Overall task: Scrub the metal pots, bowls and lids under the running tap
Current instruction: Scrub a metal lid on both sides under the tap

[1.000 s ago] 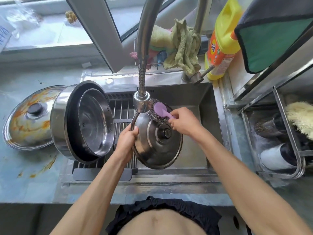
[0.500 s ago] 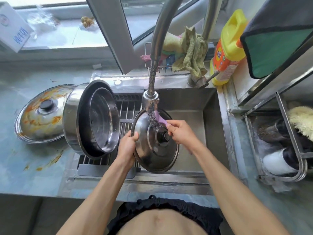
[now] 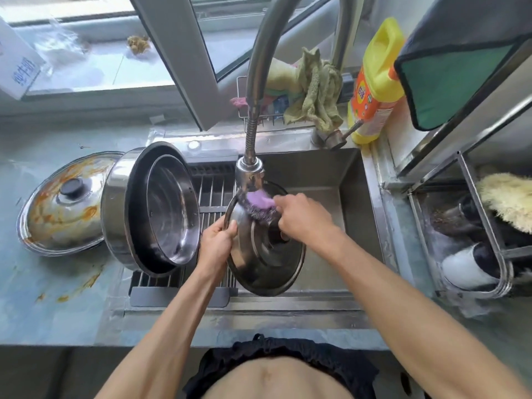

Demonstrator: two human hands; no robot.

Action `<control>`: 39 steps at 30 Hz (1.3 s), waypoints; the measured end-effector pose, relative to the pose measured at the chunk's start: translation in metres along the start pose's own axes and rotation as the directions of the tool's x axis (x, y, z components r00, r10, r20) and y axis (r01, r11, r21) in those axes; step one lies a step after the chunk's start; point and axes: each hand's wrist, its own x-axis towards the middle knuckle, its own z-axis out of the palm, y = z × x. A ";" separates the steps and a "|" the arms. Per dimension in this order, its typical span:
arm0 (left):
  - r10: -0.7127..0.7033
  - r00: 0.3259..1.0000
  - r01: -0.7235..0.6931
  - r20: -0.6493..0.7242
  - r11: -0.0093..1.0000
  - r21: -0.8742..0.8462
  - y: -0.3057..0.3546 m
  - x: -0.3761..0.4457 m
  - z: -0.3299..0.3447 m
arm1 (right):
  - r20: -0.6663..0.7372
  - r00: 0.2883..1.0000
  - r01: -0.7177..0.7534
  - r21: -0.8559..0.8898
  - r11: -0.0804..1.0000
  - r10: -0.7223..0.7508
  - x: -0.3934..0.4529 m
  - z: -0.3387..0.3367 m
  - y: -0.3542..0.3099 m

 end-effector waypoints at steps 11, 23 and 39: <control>-0.089 0.996 0.090 0.020 0.988 -0.123 0.017 0.017 -0.004 | -0.006 0.996 -0.085 -0.038 0.996 0.085 0.034 -0.012 0.029; -0.350 0.925 0.221 -0.151 0.815 -0.536 0.034 0.007 0.016 | 0.142 0.943 -0.328 0.247 0.912 0.301 -0.031 0.084 0.086; -0.137 0.944 0.108 -0.301 0.988 -0.112 0.024 -0.006 0.058 | -0.145 0.986 0.084 0.017 0.996 -0.081 -0.049 0.031 -0.008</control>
